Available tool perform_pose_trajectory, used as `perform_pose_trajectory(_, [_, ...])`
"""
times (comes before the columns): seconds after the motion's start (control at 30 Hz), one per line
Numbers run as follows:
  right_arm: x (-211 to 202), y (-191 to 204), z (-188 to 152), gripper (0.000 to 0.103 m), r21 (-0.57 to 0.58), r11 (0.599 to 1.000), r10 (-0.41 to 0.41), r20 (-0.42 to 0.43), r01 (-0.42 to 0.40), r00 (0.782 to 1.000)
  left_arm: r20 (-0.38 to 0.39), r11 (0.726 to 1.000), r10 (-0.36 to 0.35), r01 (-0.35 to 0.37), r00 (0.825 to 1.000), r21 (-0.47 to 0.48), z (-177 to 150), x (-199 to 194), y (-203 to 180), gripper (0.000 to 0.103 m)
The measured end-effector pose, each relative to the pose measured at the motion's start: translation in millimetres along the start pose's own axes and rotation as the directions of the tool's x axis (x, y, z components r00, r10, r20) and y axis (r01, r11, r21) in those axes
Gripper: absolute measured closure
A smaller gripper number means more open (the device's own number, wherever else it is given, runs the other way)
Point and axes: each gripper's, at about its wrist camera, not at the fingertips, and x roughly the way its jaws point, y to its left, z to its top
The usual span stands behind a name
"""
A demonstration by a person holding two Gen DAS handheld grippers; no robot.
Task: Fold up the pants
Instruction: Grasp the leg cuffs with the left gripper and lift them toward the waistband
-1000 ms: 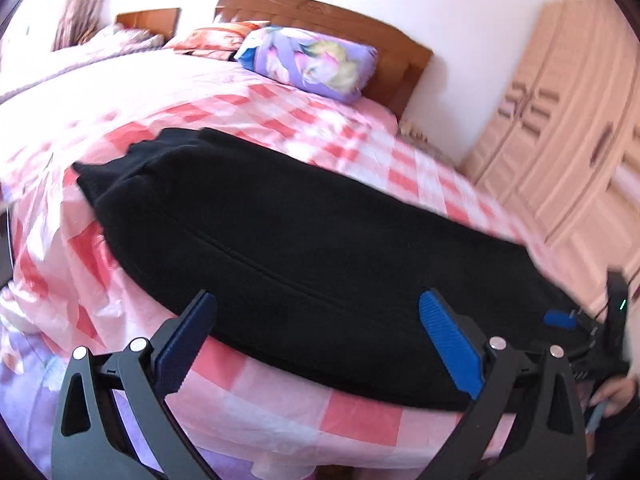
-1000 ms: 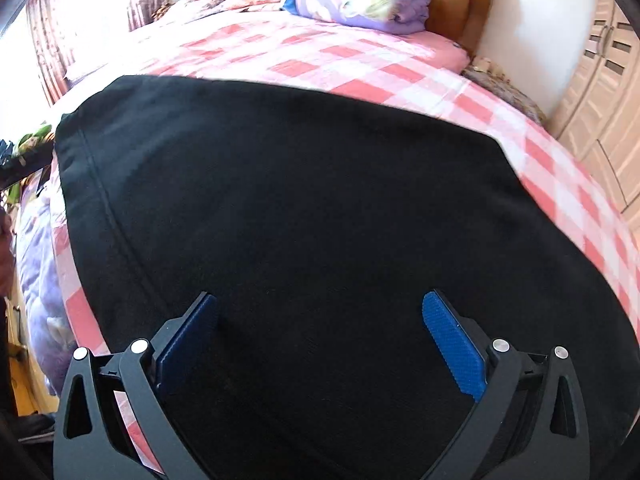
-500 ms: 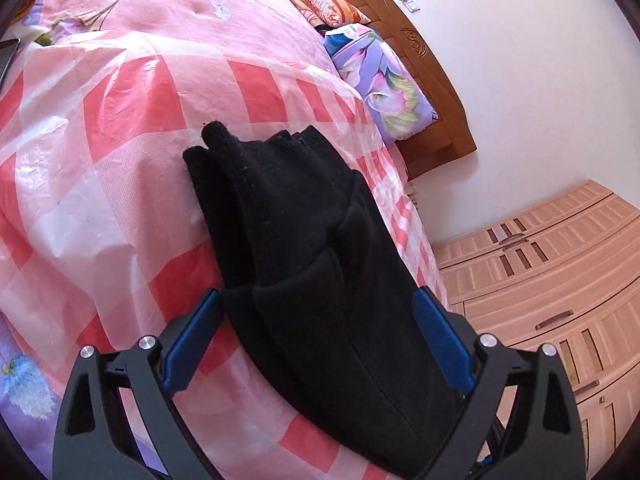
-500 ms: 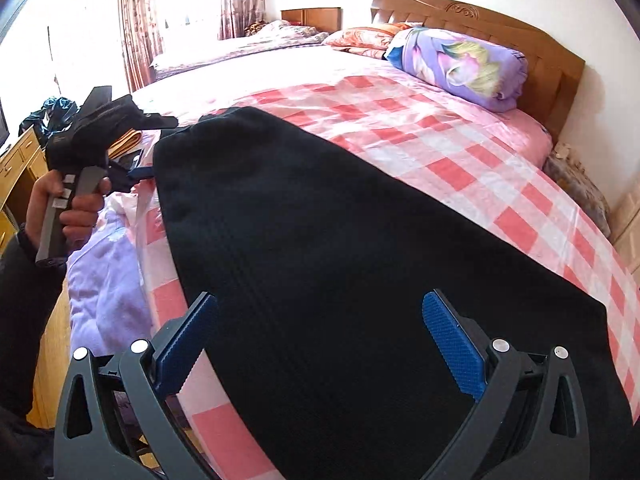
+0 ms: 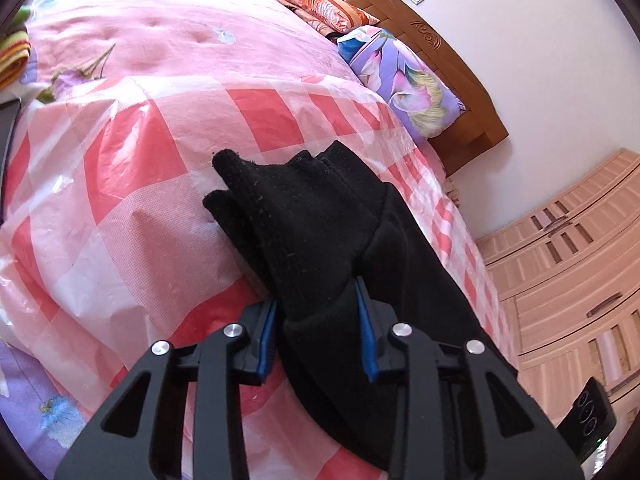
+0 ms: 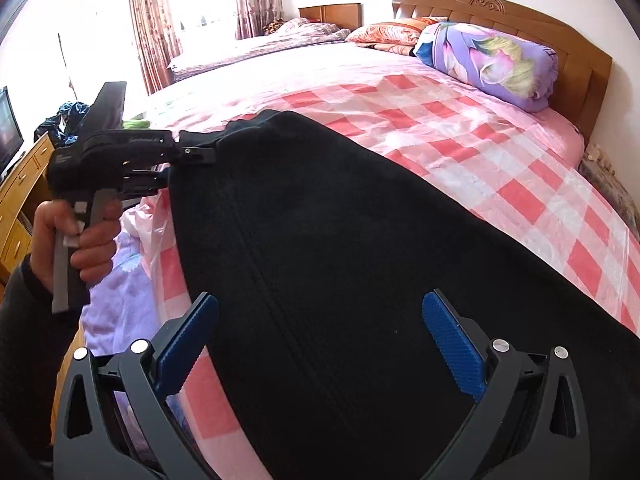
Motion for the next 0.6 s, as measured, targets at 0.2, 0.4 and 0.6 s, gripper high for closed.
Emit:
perform_pose_trajectory(0.2, [35,-7,-3,0.004,0.049,0.997,-0.049,-0.074,0.053,0.996,0.105,0.983,0.124,-0.137,0.987,0.126,-7,-19,-41,0.076])
perform_pose_trajectory(0.4, [35,-7,-2,0.004,0.043,0.998,-0.048,-0.085,0.052,0.995,0.194,0.946,0.168,-0.213,0.967,0.243,-13,-36,-87,0.076])
perform_pose_trajectory(0.6, [-23,-39,-12,0.004,0.17,0.985,-0.014,0.044,0.007,0.999,0.284,0.86,0.104,-0.23,0.953,0.456,-55,-56,-166,0.077])
